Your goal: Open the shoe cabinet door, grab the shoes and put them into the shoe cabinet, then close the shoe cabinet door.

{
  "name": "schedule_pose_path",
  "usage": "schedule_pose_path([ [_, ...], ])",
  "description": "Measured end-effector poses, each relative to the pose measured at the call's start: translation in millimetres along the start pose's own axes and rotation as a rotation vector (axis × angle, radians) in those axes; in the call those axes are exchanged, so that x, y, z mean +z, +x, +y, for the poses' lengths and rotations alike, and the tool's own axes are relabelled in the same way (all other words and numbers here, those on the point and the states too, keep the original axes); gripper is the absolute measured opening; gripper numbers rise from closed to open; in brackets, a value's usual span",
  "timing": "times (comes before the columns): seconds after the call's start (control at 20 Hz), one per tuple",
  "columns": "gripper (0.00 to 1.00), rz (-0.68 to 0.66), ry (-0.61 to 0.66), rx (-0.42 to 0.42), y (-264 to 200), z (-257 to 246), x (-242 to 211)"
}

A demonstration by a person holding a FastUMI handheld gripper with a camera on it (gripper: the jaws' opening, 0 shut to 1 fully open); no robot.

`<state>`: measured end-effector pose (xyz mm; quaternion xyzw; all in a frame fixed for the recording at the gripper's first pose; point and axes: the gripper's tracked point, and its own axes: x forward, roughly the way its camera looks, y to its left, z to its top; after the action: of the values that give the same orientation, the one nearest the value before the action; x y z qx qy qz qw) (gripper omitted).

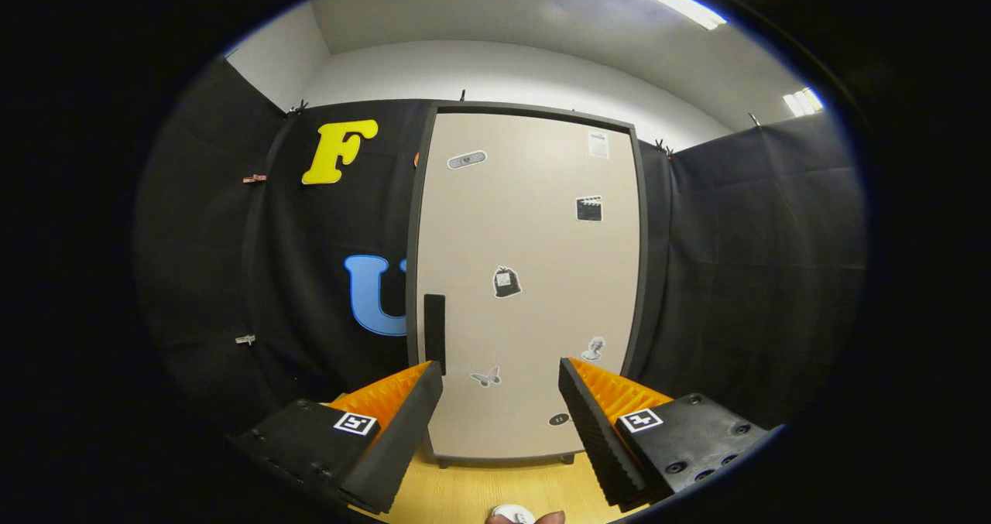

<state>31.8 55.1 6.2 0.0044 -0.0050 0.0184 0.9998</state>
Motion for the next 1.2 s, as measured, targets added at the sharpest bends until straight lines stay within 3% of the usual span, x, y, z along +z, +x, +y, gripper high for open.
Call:
schedule_pose_path([
  [0.45, 0.97, 0.037, 0.026, 0.065, 94.0, 68.4, -32.7],
  [0.8, 0.97, 0.08, 0.037, 0.077, 174.7, 94.0, -73.6],
  [1.0, 0.65, 0.098, 0.038, 0.011, 192.3, 80.1, -83.6],
  [1.1, 0.39, 0.096, 0.056, 0.014, 195.6, 81.2, -84.4],
  [1.2, 0.39, 0.089, 0.054, 0.009, 194.1, 79.4, -84.4],
])
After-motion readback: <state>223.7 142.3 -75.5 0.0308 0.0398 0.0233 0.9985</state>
